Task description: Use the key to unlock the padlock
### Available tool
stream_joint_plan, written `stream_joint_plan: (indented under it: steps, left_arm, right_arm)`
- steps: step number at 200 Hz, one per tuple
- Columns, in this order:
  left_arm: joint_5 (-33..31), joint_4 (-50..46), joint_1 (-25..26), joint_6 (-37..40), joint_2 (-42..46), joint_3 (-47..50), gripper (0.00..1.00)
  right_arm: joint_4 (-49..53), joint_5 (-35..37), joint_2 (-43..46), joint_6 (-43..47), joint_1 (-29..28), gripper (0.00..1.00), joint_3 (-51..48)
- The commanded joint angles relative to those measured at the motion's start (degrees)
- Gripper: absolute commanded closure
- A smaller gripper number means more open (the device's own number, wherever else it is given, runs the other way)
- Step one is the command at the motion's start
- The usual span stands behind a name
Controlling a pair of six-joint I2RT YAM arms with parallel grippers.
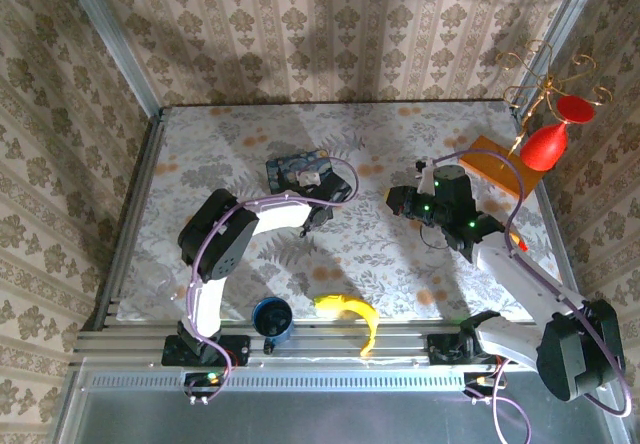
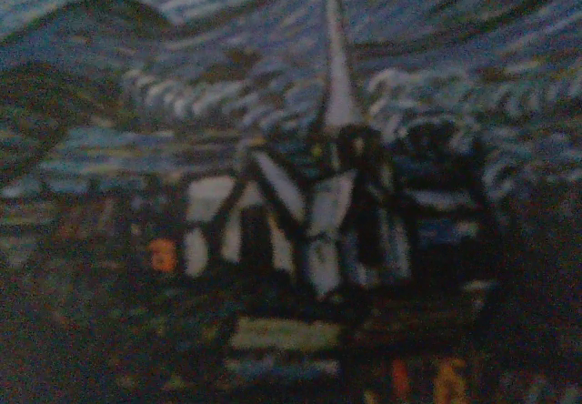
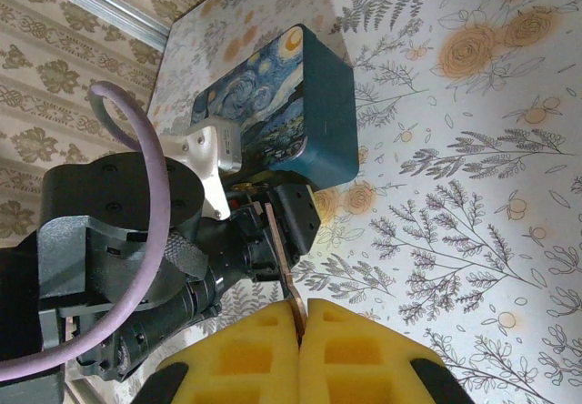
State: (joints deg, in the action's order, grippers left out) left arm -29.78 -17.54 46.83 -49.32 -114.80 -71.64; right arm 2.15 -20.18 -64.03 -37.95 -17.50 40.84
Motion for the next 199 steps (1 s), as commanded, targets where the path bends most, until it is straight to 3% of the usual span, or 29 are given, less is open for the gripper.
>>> stream_joint_plan:
  steps: [1,61,118,199]
  left_arm:
    - [0.5,0.8,-0.4,0.2,-0.2,-0.8,0.57]
    - [2.1,0.4,-0.7,-0.5,1.0,-0.6,0.60]
    - [12.4,-1.0,-2.1,-4.8,3.8,0.1,0.92]
    - [26.1,-7.5,-2.4,-14.8,3.6,-3.6,0.91]
  right_arm:
    - [-2.2,-1.3,-0.6,-0.7,0.3,1.00,-0.6]
    - [-3.1,-1.9,-2.2,-1.0,0.3,1.00,-0.8]
    - [-7.1,-0.7,-4.6,-0.8,-0.7,1.00,-5.4]
    - [-19.8,-2.7,-16.2,-0.5,-5.3,1.00,-10.3]
